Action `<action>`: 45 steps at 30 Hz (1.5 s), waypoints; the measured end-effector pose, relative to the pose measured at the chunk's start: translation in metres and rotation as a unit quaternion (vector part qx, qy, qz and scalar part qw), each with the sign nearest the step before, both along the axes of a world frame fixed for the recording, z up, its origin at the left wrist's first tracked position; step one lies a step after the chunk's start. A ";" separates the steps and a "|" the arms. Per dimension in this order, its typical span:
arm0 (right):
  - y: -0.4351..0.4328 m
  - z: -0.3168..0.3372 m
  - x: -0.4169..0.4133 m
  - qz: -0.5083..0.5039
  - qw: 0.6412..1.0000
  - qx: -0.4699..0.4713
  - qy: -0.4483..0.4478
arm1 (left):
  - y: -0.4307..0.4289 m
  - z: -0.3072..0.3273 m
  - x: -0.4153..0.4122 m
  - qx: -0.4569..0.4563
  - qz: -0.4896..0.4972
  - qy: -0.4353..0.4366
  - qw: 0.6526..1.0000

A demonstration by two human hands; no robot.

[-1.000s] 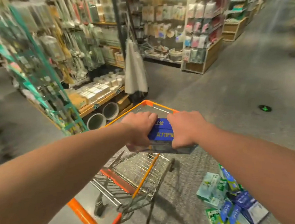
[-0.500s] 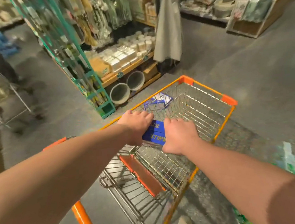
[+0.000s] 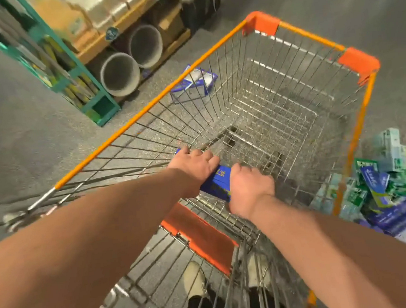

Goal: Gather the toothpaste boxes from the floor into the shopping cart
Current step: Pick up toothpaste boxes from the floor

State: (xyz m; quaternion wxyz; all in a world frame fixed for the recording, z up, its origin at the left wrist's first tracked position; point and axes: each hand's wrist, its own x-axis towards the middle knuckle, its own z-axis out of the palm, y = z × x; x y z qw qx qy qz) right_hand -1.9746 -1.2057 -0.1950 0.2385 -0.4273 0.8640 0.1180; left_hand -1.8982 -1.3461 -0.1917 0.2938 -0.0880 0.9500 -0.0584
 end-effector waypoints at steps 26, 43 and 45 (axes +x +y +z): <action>-0.011 -0.157 0.027 0.227 0.965 0.110 -0.068 | -0.006 -0.140 0.032 0.095 -0.022 -0.062 0.993; 0.000 -0.103 0.032 0.006 0.973 0.119 -0.199 | 0.027 -0.123 0.042 0.112 0.019 -0.074 0.991; 0.002 -0.084 0.026 -0.039 0.982 0.073 -0.171 | 0.030 -0.099 0.044 0.110 0.042 -0.073 0.990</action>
